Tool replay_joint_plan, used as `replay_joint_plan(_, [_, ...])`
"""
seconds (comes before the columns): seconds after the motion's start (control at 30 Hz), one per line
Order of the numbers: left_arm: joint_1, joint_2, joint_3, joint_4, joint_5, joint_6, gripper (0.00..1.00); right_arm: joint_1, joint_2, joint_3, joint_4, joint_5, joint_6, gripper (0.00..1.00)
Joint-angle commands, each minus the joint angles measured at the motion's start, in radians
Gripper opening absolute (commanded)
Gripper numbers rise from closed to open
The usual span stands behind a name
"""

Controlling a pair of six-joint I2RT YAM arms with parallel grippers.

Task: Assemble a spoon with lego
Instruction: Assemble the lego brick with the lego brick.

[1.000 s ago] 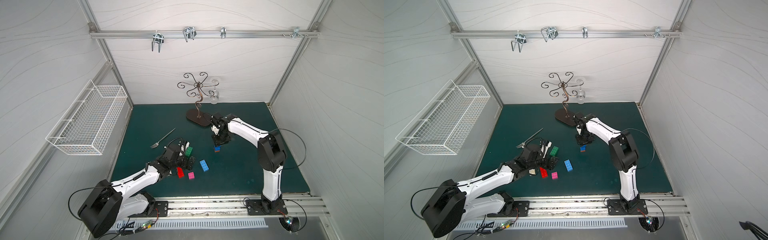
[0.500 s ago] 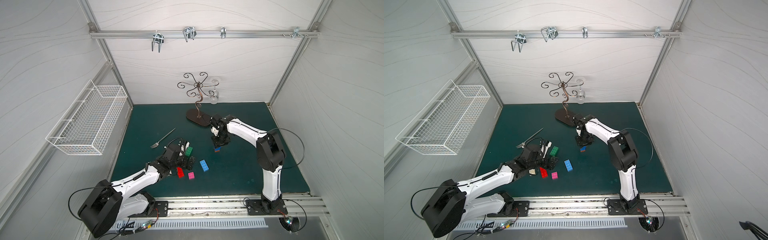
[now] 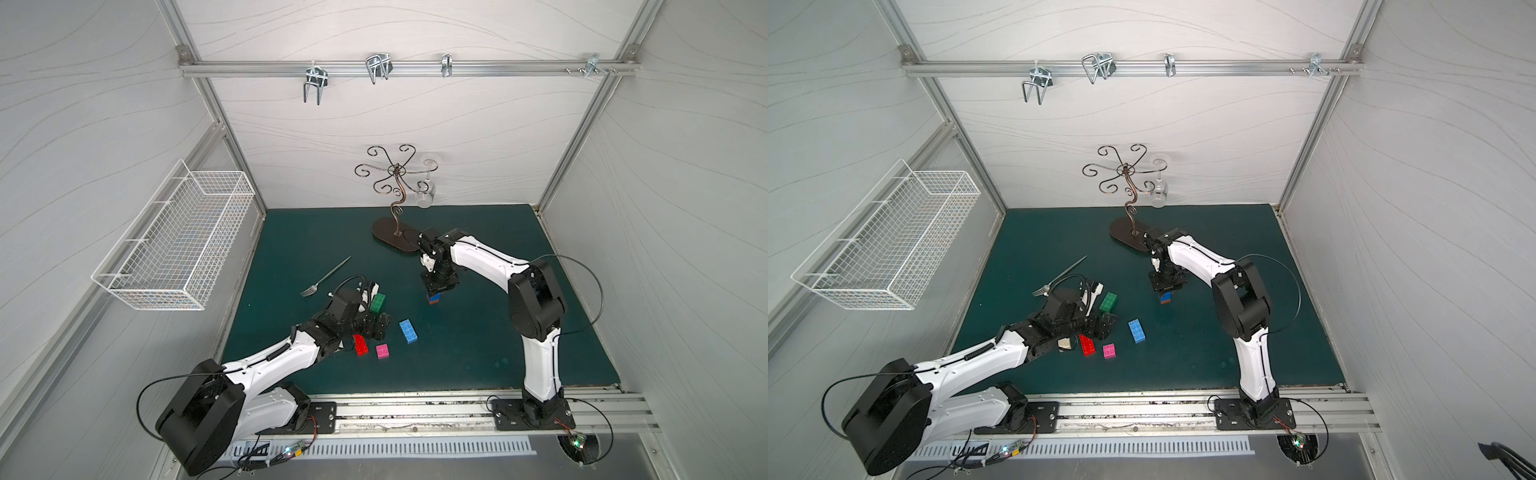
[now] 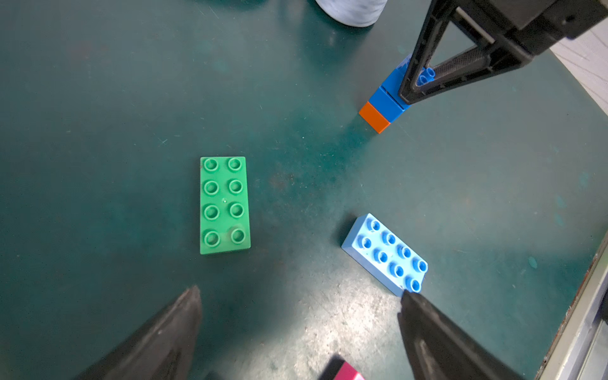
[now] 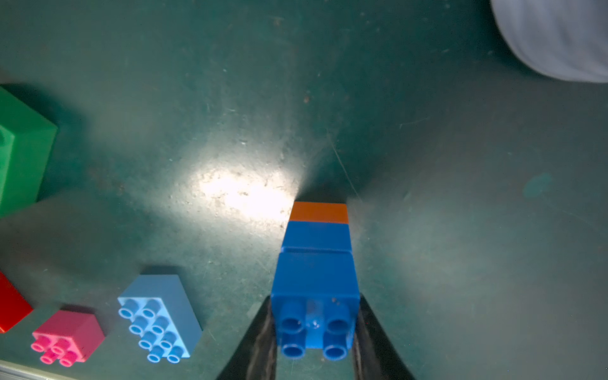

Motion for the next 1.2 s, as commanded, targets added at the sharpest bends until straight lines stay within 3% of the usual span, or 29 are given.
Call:
replay_joint_plan(0.0, [-0.006,0.004,0.006,0.021,-0.008,0.012,0.99,0.006,0.095,-0.027,-0.050,0.034,0.021,0.28])
replay_joint_plan(0.57, [-0.005,-0.018,0.000,0.010,-0.018,0.010,0.98,0.006,0.165,-0.009,-0.051,0.029,0.037,0.28])
replay_joint_plan(0.67, [-0.005,-0.031,-0.009,0.016,-0.021,0.007,0.98,0.008,0.132,-0.006,-0.044,0.049,0.054,0.38])
replay_joint_plan(1.17, [-0.007,-0.065,-0.028,0.005,-0.037,-0.004,0.98,0.015,0.073,-0.003,-0.009,-0.023,0.102,0.56])
